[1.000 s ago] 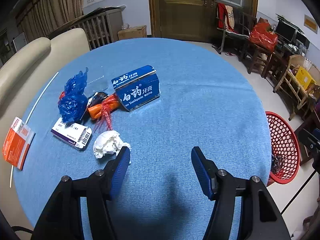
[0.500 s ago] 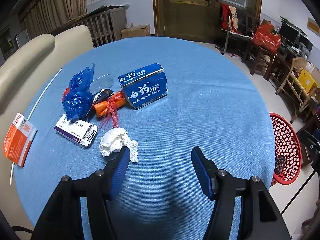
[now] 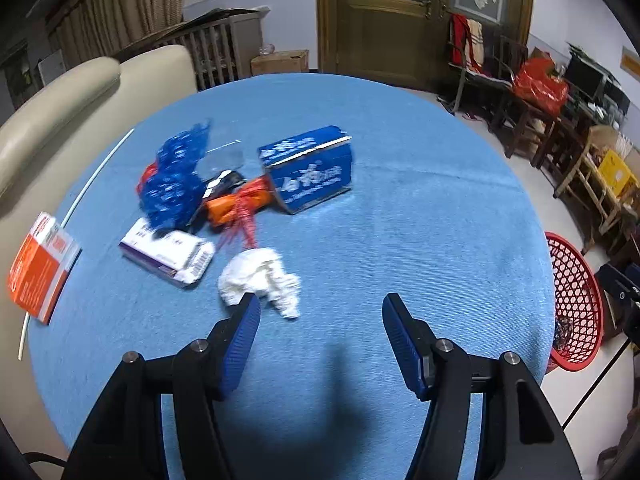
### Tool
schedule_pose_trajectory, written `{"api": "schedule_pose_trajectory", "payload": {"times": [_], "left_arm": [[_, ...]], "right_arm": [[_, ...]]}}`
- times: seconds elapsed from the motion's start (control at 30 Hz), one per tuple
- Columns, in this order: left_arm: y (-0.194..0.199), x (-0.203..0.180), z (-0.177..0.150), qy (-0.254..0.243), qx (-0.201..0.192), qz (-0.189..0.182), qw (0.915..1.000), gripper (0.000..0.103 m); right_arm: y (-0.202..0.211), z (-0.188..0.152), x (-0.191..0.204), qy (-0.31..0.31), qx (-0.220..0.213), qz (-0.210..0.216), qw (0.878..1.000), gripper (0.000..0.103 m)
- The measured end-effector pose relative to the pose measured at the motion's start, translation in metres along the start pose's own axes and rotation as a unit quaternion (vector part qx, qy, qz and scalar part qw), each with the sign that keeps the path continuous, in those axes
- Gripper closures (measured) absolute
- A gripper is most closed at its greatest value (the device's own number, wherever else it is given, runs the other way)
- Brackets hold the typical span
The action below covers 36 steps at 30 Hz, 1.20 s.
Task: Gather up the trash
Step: 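Return both tools to the table and grasp the crumpled white foil with the left tool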
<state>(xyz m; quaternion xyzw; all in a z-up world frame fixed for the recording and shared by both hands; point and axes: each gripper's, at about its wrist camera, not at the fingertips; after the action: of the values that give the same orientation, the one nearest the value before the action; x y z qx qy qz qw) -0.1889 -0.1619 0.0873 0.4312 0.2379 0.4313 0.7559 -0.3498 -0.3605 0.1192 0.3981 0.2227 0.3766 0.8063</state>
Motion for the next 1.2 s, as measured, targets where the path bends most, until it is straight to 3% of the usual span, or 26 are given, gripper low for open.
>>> {"api": "schedule_pose_trajectory", "payload": {"times": [0.27,0.37,0.47,0.6,0.87,0.9,0.93,1.0,1.07,1.2], "left_arm": [[-0.005,0.099,-0.025,0.105,0.017,0.018,0.9942,0.035],[-0.013,0.118,-0.030,0.121,0.034,0.020,0.9919,0.035],[-0.014,0.113,-0.027,0.121,0.035,0.003,0.9920,0.035],[-0.015,0.084,-0.008,0.084,0.025,-0.020,0.9959,0.032],[-0.049,0.042,0.028,0.036,0.047,0.006,0.9982,0.031],[-0.056,0.040,0.028,0.031,0.056,0.009,0.9979,0.039],[-0.058,0.041,0.028,0.029,0.057,0.005,0.9979,0.054],[-0.056,0.045,0.025,0.026,0.049,-0.007,0.9984,0.063],[-0.050,0.055,0.019,0.037,0.043,-0.022,0.9982,0.064],[-0.031,0.091,-0.002,0.073,0.019,-0.013,0.9971,0.064]], "right_arm": [[-0.012,-0.004,0.012,0.006,0.009,0.028,1.000,0.030],[-0.019,-0.005,0.024,0.016,0.016,0.042,0.999,0.030],[-0.022,-0.005,0.036,0.030,0.017,0.052,0.998,0.030],[-0.026,-0.004,0.046,0.038,0.019,0.059,0.997,0.030],[-0.032,-0.001,0.039,0.030,0.025,0.052,0.998,0.030],[-0.033,-0.001,0.038,0.028,0.027,0.051,0.998,0.030],[-0.034,0.000,0.038,0.028,0.028,0.051,0.998,0.030],[-0.037,0.000,0.041,0.030,0.029,0.051,0.998,0.030],[-0.039,0.001,0.046,0.033,0.031,0.054,0.998,0.030],[-0.041,0.005,0.067,0.050,0.033,0.071,0.996,0.030]]}}
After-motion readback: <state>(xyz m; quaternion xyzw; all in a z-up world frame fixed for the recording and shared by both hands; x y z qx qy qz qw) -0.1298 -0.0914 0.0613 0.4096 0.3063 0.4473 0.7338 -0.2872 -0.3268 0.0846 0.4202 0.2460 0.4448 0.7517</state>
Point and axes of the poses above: each gripper's, at about its wrist camera, not at the fingertips, and y roughly against the way its jaws point, x to its left, z to its top, and after that the axes turned 6 degrees about x, right-handed
